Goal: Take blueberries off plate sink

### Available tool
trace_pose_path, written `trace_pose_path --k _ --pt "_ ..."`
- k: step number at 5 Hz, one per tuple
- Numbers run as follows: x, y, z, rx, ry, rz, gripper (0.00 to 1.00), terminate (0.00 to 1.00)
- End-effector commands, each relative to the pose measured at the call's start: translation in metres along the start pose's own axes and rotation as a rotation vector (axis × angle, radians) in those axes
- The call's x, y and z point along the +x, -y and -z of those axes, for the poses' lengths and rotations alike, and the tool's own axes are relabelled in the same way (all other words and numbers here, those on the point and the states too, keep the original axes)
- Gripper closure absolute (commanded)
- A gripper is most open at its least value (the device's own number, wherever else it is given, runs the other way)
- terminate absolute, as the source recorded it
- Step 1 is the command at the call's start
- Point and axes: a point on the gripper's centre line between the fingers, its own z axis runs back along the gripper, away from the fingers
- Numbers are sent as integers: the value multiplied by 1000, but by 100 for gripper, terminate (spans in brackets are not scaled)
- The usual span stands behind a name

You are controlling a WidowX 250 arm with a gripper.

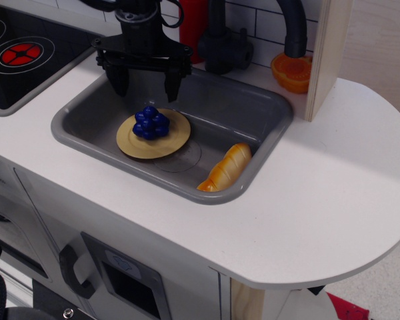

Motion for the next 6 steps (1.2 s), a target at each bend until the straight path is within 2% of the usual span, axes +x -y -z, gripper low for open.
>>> trace_pose_path --k 1,2,4,5,6 --pt "31 -15 15 44 35 -86 0 0" --pt "28 -18 22 54 24 -94 0 0" --pt "20 -15 34 -3 -16 -157 0 0" --pt "17 -13 42 -3 3 -175 0 0" --pt "14 -11 53 24 15 -186 0 0"
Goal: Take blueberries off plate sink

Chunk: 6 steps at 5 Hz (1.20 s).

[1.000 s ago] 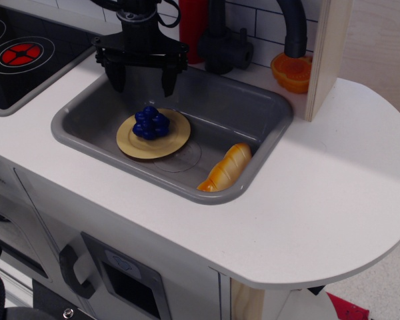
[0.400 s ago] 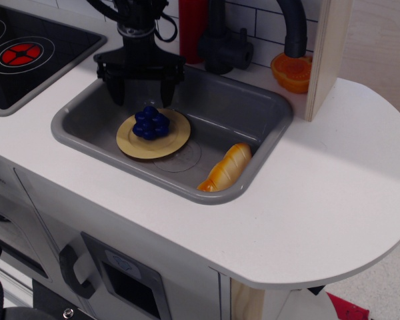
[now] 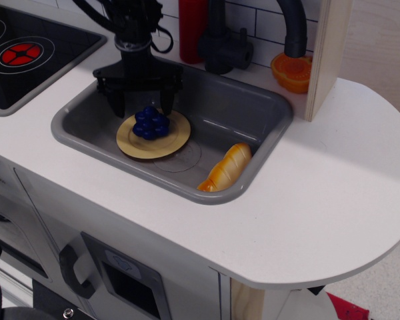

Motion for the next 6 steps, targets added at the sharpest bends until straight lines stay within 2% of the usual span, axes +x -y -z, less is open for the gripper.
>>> trace_pose_path --k 1,2,3,5,6 --pt "3 2 4 15 54 -13 0 0" --pt "0 4 7 15 66 -18 0 0" --pt "-2 4 2 -4 67 -25 100 0" --pt "4 2 -13 -18 124 -64 100 0" --pt "7 4 -35 -22 171 -77 100 0"
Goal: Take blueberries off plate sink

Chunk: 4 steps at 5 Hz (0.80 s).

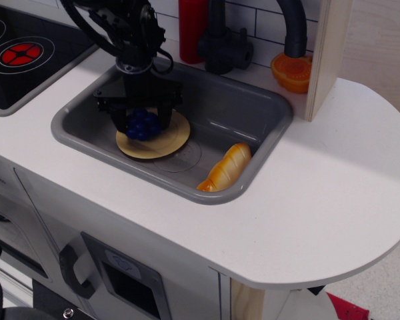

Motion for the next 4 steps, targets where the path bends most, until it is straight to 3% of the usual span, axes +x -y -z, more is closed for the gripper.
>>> trace_pose_path --k 1,4 --pt "18 10 -57 -49 100 -28 100 0" --pt "-8 63 -42 -76 98 45 100 0"
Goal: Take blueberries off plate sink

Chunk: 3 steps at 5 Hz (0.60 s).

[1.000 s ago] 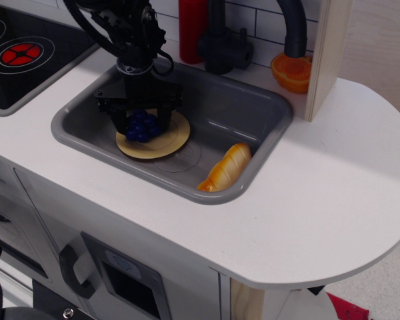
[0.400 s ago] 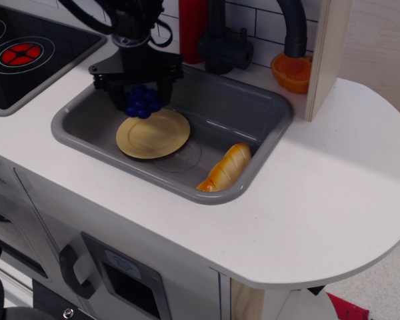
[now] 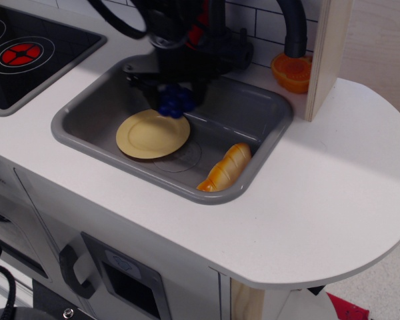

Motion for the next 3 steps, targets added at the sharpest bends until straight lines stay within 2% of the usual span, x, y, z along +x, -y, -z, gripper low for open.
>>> trace_pose_path --k 1,3 --pt "-2 21 0 -7 7 6 100 0" --pt "-11 25 12 16 13 5 100 0"
